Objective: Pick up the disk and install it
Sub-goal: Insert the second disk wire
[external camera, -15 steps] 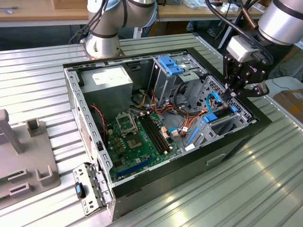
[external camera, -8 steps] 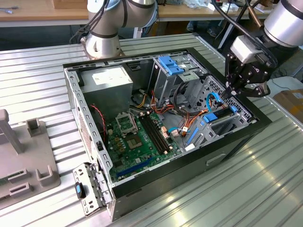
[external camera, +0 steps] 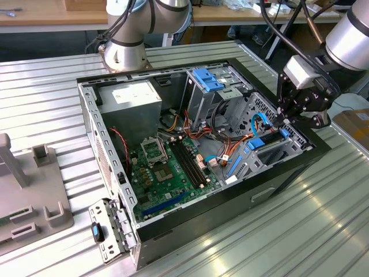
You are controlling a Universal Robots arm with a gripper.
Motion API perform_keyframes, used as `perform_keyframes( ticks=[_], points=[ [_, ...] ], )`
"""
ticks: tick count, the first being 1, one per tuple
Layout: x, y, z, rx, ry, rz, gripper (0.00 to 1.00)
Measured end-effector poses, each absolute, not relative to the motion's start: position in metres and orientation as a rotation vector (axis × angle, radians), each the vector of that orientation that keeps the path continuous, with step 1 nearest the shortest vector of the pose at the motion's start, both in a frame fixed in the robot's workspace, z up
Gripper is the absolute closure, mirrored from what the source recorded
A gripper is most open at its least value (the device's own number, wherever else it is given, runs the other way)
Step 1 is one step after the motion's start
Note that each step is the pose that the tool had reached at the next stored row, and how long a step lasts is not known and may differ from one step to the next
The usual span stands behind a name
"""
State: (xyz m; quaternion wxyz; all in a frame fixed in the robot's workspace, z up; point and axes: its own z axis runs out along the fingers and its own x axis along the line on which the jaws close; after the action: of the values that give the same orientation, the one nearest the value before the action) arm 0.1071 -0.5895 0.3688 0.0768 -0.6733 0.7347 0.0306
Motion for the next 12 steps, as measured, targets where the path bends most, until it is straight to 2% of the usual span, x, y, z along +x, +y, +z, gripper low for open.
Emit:
perform_keyframes(
  ticks=[12],
  points=[
    [0.1065, -0.5902, 0.3672, -2.013, 2.198, 0.102, 0.89]
  ],
)
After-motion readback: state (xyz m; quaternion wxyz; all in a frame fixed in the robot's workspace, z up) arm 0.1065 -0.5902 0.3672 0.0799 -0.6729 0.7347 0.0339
